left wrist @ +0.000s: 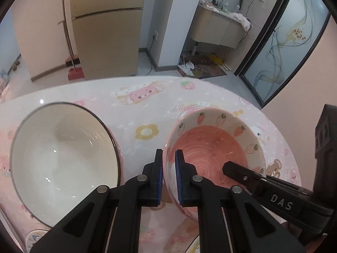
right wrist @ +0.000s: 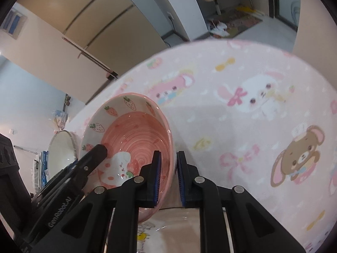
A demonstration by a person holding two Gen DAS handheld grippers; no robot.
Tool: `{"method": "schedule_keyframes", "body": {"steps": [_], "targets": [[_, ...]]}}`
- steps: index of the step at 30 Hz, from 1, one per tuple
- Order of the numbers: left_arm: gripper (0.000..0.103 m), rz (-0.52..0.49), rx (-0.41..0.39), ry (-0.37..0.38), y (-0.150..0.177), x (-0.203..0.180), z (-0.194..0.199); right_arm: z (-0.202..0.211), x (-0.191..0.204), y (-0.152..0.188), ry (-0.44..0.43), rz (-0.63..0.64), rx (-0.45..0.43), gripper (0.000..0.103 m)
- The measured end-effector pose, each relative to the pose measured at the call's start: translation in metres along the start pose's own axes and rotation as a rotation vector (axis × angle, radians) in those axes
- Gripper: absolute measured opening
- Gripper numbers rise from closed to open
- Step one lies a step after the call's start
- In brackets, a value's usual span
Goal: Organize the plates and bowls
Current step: 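Grasp the rim of the pink strawberry bowl with the right tool, then lift the pink strawberry bowl and carry it toward the stacked bowls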
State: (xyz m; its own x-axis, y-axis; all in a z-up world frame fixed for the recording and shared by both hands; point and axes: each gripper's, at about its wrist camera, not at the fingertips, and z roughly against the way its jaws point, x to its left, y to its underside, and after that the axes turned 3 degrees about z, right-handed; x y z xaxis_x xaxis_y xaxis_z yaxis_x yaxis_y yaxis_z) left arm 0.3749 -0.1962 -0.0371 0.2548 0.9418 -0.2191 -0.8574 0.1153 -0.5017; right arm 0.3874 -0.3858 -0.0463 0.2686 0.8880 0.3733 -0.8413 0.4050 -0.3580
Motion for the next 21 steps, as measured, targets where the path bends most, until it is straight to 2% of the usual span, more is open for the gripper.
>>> {"method": "schedule_keyframes", "body": {"steps": [4,9,14,17,21], "targets": [[0.009,0.002,-0.030,0.001,-0.002,-0.005,0.017,0.023,0.011,0.001,0.005,0.011,-0.054,0.018],[0.009,0.032,-0.083,-0.010,-0.010,-0.002,0.054,0.049,0.023,0.001,-0.087,-0.008,-0.086,0.020],[0.009,0.018,-0.208,-0.079,-0.011,0.008,0.117,0.082,0.070,0.014,-0.161,0.073,-0.147,0.020],[0.009,0.084,-0.277,-0.153,-0.010,0.021,0.150,0.097,0.099,0.012,-0.227,0.107,-0.146,0.022],[0.009,0.110,-0.371,-0.199,-0.014,0.037,0.193,0.118,0.149,0.012,-0.224,0.214,-0.181,0.022]]}}
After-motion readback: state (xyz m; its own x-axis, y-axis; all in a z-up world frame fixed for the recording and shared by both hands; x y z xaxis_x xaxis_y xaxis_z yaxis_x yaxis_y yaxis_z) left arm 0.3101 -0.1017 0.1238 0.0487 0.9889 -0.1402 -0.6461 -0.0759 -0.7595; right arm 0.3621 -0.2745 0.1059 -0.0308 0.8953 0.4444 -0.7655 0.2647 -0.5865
